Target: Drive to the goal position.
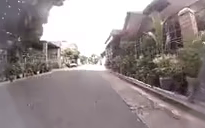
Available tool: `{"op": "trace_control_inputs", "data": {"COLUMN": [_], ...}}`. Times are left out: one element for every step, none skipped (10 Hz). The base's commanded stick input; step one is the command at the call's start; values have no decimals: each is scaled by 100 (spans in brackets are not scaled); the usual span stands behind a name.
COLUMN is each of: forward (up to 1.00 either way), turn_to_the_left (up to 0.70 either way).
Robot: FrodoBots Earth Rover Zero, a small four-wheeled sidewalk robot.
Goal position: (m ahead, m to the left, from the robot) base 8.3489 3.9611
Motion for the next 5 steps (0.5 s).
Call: {"op": "trace_control_inputs", "data": {"forward": [100,100,100,100,100], "turn_to_the_left": [0,0,0,0,0]}}
